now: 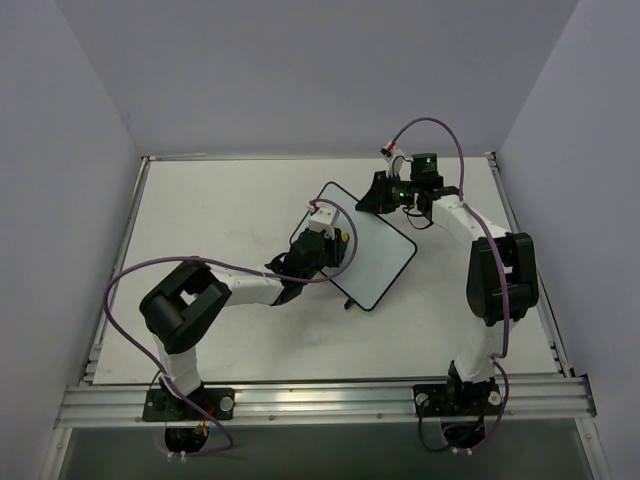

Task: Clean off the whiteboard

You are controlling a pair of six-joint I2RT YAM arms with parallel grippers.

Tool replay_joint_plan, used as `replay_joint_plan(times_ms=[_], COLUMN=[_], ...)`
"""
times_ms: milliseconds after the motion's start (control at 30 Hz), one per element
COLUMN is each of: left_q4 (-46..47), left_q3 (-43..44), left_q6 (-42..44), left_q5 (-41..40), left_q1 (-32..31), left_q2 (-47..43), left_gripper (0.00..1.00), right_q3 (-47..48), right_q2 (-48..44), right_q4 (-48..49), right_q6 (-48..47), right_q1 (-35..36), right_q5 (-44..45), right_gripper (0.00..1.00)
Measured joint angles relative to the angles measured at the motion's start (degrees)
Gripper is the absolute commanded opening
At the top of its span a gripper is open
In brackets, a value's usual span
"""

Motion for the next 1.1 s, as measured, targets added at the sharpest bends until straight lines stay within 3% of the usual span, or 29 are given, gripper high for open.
replay_joint_plan(times_ms=[367,633,1100], left_q4=[-0.9,-6.8,-9.7], left_q3=[-0.2,-0.1,0.7], left_q6=[-1.3,-0.7,2.7], left_q5=[0.5,0.2,0.9], left_q1=[8.0,15.8,14.7], left_q2=[0.2,2.1,-0.1], left_gripper=[0.02,0.02,0.02], right_q3=[0.0,0.0,-0.3], right_q2=[-0.1,-1.3,-1.4], right_q4=[0.0,-0.6,-0.5], right_q6=[0.1,0.5,0.5], right_q1=[0.2,1.3,1.3], right_q5=[0.3,0.2,0.0], right_gripper=[0.00,0.00,0.00])
